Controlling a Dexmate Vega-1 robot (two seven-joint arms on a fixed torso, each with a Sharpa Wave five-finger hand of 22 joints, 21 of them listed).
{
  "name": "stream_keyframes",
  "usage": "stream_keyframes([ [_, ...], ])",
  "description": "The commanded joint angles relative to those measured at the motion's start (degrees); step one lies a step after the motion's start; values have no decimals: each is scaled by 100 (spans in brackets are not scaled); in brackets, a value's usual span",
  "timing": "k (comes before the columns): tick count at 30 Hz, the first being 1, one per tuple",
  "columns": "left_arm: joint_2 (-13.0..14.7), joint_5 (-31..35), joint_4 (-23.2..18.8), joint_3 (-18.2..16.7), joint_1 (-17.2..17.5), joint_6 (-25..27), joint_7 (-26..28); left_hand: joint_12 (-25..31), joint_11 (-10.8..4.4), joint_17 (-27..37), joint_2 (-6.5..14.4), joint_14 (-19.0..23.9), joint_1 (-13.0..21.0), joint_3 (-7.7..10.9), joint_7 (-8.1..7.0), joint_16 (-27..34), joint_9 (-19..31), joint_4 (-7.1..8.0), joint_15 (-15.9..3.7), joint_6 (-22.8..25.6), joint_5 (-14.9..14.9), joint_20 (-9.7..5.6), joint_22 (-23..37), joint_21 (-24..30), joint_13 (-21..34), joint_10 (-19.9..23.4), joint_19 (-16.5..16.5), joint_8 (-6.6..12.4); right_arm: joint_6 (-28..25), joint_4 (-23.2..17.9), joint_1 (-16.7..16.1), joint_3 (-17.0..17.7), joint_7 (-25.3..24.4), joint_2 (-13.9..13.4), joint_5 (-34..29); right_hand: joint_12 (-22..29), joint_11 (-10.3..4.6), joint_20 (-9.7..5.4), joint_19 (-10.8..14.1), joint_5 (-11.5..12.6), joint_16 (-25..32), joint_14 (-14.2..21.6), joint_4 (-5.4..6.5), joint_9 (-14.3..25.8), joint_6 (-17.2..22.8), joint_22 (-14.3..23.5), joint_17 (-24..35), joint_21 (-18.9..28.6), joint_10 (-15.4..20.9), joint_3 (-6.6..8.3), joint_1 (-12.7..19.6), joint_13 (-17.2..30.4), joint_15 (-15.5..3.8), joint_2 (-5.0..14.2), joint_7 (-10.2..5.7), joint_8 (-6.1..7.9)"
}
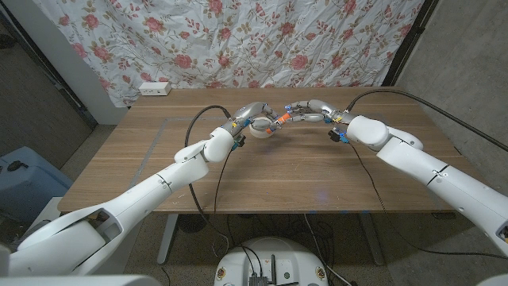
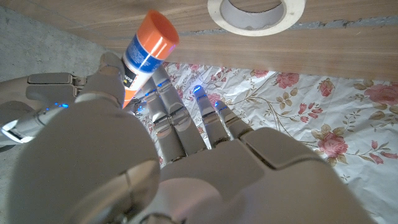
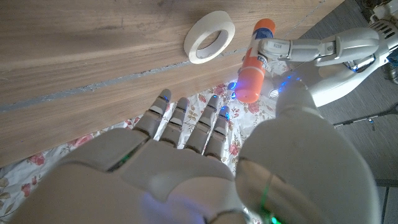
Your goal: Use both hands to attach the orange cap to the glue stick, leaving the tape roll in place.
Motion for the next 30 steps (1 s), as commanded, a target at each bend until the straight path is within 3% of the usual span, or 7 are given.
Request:
stream_keyframes([
  [1,-20,-2,33,-16,-17,39,30,22,-113,13,173,-13,4,29,-127,-7,63,32,-610,648,18,-24,18,28,25,105,43,47,326,253,87,5,173,19,102,-21,110,25,-172,141,-120,-225,45,4,-260,21,-2,-29,-355,-113,-159,-22,197,-40,-1,-84],
  [5,-42,-6,49,-18,-7,51,75,22,-113,13,172,-13,3,29,-133,-7,63,31,-610,646,18,-26,18,28,25,105,44,46,478,333,69,16,107,54,74,-45,163,17,-270,226,-212,-386,66,3,-466,21,-21,-27,-645,-175,-249,-47,297,-53,7,-112],
  [12,-78,-14,64,-32,11,88,163,22,-112,13,170,-14,2,28,-133,-8,63,29,-612,637,19,-23,18,29,25,104,46,42,672,380,-58,95,-163,135,40,-36,223,31,-345,283,-274,-514,120,0,-583,22,-27,-27,-818,-223,-369,-62,334,-18,13,-118],
  [21,-158,-65,88,-59,78,131,353,22,-112,13,170,-15,3,29,-122,-8,62,26,-614,645,21,-23,18,29,24,105,46,44,878,365,-300,206,-618,272,-23,23,296,-12,-368,258,-286,-556,324,-17,-609,26,-18,-5,-799,-304,-737,-76,309,153,150,-102],
  [23,-178,-83,99,-64,93,128,396,22,-112,13,171,-15,4,29,-120,-8,62,25,-616,642,21,-16,18,30,24,104,49,43,912,337,-372,242,-748,296,-46,34,315,-40,-362,214,-287,-570,433,-19,-623,28,-13,6,-796,-342,-929,-79,297,243,189,-98],
  [26,-197,-91,114,-65,108,110,459,22,-112,13,172,-17,6,30,-121,-9,62,24,-620,642,21,-15,18,30,24,103,49,43,936,299,-459,284,-871,315,-58,64,290,-85,-348,142,-274,-545,553,-30,-517,28,-11,17,-723,-418,-1181,-85,154,299,256,-56],
  [30,-225,-93,100,-79,144,149,552,22,-111,13,174,-18,8,31,-116,-10,62,23,-623,640,22,-15,18,30,24,105,49,42,1056,300,-574,339,-1044,358,-78,75,268,-122,-371,104,-273,-539,606,-37,-456,26,-15,10,-672,-470,-1315,-90,62,304,312,-44],
])
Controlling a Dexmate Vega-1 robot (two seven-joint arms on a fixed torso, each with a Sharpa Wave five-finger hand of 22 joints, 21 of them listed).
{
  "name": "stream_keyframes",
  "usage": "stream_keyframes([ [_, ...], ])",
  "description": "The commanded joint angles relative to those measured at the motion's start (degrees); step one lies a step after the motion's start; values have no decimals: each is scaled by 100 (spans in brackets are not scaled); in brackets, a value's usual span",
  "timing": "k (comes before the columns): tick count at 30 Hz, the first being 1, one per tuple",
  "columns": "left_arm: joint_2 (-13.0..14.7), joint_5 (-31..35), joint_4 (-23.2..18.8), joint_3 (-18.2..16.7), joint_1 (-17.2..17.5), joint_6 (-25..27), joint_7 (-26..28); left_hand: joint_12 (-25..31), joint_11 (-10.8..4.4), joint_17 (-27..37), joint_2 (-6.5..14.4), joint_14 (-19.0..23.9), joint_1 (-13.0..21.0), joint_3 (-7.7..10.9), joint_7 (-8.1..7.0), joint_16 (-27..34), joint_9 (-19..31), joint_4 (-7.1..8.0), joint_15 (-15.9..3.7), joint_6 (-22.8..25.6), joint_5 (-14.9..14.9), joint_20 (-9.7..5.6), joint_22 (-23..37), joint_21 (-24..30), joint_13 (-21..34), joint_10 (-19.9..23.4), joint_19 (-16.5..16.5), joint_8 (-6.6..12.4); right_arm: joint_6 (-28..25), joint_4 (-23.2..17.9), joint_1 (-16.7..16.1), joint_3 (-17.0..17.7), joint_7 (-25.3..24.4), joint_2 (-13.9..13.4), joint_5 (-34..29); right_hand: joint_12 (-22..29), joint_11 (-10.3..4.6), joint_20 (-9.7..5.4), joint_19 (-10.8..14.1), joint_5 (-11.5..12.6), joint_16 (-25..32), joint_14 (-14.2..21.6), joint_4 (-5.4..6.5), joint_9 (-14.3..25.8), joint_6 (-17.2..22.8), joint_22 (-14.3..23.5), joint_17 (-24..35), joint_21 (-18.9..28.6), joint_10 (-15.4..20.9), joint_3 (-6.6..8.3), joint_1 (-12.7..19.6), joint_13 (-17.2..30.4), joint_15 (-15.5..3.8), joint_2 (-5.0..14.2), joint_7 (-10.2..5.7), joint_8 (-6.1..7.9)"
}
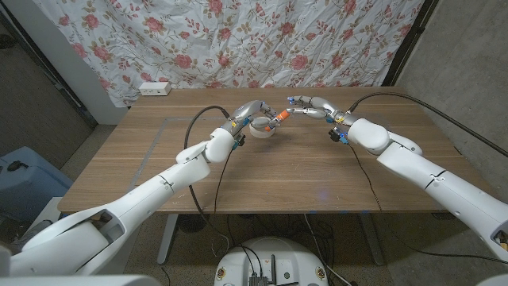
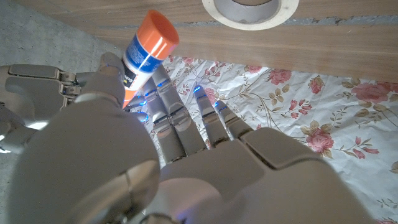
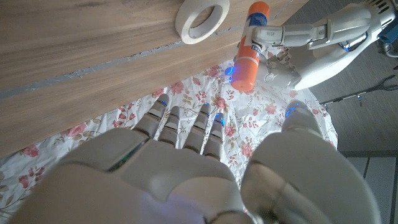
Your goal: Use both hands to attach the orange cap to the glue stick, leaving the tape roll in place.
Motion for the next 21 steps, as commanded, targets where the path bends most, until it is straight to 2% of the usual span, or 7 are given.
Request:
stream_keyframes([
  [1,-81,-50,35,-28,82,-10,256,20,-111,13,175,-19,9,32,-114,-10,62,22,-624,637,26,-13,18,29,21,105,48,41,241,-80,-340,163,-556,121,-91,29,-2,-47,3,-28,-13,20,70,6,73,26,9,32,85,-19,-133,14,-93,6,47,25],
  [7,-127,-61,17,-50,169,21,436,20,-111,13,178,-20,21,37,-93,-10,62,15,-629,642,28,-14,18,29,20,104,49,42,264,-193,-539,239,-889,149,-247,47,-7,-71,29,-94,-8,23,183,-1,169,25,7,45,197,-75,-361,8,-212,92,97,38],
  [15,-128,-51,-119,-81,297,175,573,19,-111,13,178,-16,21,37,-100,-8,62,16,-624,632,28,-7,18,32,20,102,57,38,171,-358,-698,266,-1162,123,-553,9,-47,-91,-29,-184,-42,-86,338,-4,172,27,11,28,148,-117,-638,4,-223,260,223,12],
  [16,-127,-52,-114,-81,301,157,591,19,-111,13,178,-16,20,36,-101,-8,62,16,-623,637,28,-12,18,31,20,102,55,40,172,-366,-714,266,-1201,125,-598,3,-53,-92,-32,-206,-55,-126,385,-4,181,28,11,30,139,-129,-720,3,-270,308,245,10],
  [17,-133,-50,-125,-86,312,180,609,19,-111,13,178,-16,19,36,-98,-8,62,17,-623,637,28,-13,18,31,20,102,56,40,178,-372,-726,268,-1215,123,-618,22,-89,-105,-41,-250,-40,-102,497,-1,215,30,13,34,202,-155,-908,2,-343,421,269,12],
  [19,-139,-27,-127,-82,315,203,641,19,-111,14,178,-15,17,35,-103,-8,62,18,-622,641,28,-12,18,31,20,101,57,42,275,-337,-744,267,-1247,133,-654,26,-112,-168,-54,-297,-25,-80,643,-1,279,30,15,35,249,-179,-1142,1,-419,584,273,19],
  [21,-147,-29,-78,-73,305,119,684,19,-111,14,177,-15,17,35,-105,-7,62,18,-622,639,28,-13,18,31,20,101,56,41,413,-281,-766,267,-1277,147,-682,13,-111,-226,-47,-312,-20,-78,729,-1,296,31,16,41,232,-188,-1273,0,-439,689,292,16],
])
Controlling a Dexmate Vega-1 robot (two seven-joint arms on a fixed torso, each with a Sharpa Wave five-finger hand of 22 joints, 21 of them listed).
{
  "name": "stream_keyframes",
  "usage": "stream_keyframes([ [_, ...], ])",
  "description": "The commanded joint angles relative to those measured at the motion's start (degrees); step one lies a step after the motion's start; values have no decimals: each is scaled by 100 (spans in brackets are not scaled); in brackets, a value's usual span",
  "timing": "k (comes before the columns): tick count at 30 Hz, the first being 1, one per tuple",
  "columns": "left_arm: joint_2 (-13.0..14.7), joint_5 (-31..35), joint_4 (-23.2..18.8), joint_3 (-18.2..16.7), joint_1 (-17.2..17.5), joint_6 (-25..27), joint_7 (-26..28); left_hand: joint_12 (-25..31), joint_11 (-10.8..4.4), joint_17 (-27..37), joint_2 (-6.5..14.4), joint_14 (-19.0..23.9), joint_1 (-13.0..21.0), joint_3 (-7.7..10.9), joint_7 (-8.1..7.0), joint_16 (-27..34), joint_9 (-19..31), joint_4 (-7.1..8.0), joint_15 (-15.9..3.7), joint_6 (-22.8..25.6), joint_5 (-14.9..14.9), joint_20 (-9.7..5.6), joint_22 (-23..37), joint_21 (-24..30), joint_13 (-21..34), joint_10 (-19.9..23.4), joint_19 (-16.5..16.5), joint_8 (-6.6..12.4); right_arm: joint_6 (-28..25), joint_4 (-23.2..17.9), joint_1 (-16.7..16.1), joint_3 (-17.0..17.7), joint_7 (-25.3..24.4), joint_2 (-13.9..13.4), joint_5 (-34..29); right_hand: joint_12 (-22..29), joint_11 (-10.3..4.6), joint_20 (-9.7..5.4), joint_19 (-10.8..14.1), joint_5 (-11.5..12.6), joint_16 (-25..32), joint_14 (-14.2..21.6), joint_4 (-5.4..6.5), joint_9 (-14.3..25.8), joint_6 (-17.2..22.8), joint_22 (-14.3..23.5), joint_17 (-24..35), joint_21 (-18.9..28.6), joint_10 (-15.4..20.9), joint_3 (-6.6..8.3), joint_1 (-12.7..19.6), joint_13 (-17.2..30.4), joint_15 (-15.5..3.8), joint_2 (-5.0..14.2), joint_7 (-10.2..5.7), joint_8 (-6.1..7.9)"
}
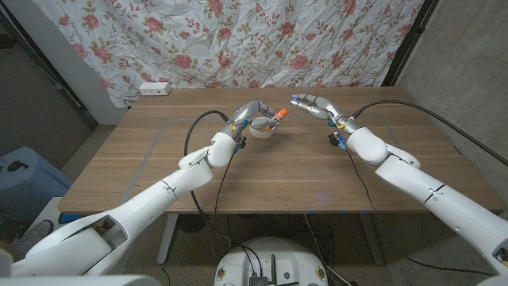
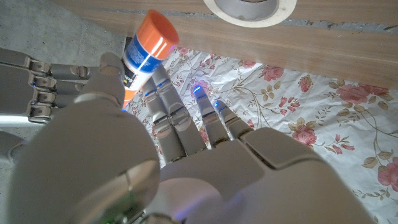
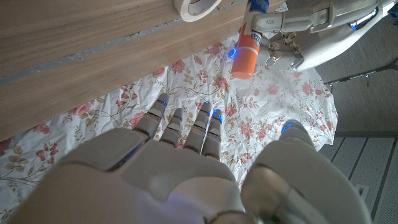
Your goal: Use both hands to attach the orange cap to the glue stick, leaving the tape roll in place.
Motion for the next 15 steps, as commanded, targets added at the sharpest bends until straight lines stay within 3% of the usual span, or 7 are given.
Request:
stream_keyframes([
  [1,-54,29,-41,-16,96,67,241,20,-111,14,177,-16,17,35,-108,-7,62,18,-622,639,26,-13,18,32,23,101,58,41,188,-46,-230,48,-382,27,-344,8,-25,-128,-13,-38,19,16,193,7,69,30,15,16,19,-15,-307,0,-84,193,35,10],
  [6,-71,48,-13,0,92,39,294,21,-111,14,178,-15,15,34,-106,-7,62,19,-622,642,26,-10,18,31,24,102,56,42,160,-106,-310,59,-454,-7,-501,-28,-21,-155,-99,-59,-19,-76,307,4,2,29,9,-9,-82,-62,-520,-1,-85,282,99,-27],
  [15,-107,42,12,14,90,41,341,21,-111,14,178,-14,11,32,-94,-7,62,20,-620,639,25,-13,18,30,24,103,57,41,-53,-251,-375,24,-545,-38,-828,-27,-21,-156,-151,-78,-44,-131,380,3,21,29,-1,-12,-112,-105,-684,-2,-53,334,120,-18],
])
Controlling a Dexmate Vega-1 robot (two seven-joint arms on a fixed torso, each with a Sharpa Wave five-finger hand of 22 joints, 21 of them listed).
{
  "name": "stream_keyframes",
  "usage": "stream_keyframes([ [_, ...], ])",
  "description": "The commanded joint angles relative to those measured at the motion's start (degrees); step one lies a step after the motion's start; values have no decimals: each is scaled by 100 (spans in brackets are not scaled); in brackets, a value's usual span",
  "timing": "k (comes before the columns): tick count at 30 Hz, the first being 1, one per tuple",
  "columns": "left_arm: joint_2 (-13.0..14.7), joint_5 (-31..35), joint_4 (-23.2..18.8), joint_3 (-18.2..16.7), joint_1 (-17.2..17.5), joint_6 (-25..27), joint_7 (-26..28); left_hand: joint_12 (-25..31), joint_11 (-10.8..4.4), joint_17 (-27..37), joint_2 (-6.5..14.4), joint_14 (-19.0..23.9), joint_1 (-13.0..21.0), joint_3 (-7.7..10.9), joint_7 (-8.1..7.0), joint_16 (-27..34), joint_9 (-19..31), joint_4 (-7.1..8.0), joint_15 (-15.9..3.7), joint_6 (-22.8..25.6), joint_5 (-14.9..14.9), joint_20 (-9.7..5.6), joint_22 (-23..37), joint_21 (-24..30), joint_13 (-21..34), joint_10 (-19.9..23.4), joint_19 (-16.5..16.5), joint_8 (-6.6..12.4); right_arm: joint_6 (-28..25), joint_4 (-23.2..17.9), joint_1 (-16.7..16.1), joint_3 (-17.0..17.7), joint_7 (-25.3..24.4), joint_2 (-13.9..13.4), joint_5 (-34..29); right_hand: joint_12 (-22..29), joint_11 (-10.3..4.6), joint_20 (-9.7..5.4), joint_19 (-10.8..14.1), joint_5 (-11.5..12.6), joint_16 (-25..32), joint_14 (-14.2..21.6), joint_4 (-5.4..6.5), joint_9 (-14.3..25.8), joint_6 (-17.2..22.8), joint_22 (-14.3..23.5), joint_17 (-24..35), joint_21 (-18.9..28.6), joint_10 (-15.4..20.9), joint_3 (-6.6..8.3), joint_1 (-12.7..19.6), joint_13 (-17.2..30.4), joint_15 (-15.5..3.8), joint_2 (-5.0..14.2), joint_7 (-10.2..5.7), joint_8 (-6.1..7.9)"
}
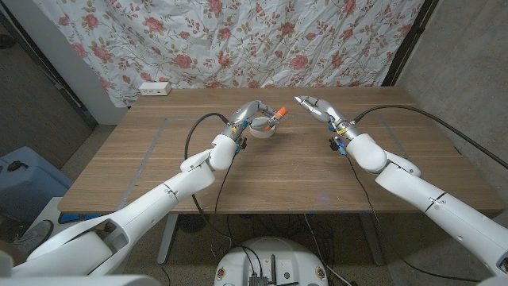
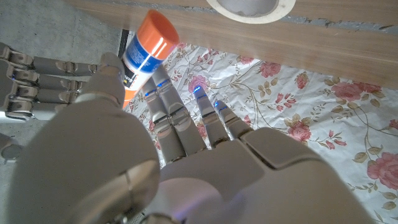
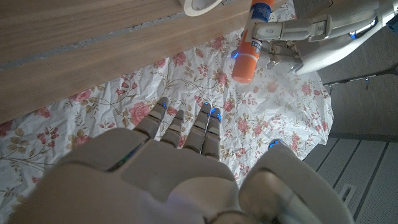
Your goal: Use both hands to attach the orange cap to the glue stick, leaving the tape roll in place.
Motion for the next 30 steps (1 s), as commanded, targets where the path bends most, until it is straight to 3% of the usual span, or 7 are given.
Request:
stream_keyframes([
  [1,-54,10,63,28,-5,-41,106,26,-111,14,178,-14,11,32,-94,-7,62,20,-621,640,26,-13,19,30,20,103,57,41,-176,-155,-126,-22,-193,-30,-417,4,9,5,-8,-27,-1,-22,66,3,63,29,-3,-10,-31,-25,-92,-2,-43,47,4,13],
  [30,-37,34,-4,35,6,41,149,32,-109,13,184,-15,7,33,-62,-8,62,20,-627,651,28,-14,19,27,21,121,52,43,-251,-324,-187,-117,-129,6,-648,42,43,-134,-54,-65,-27,29,44,6,338,25,-94,-1,92,21,-172,-4,-92,201,-28,86],
])
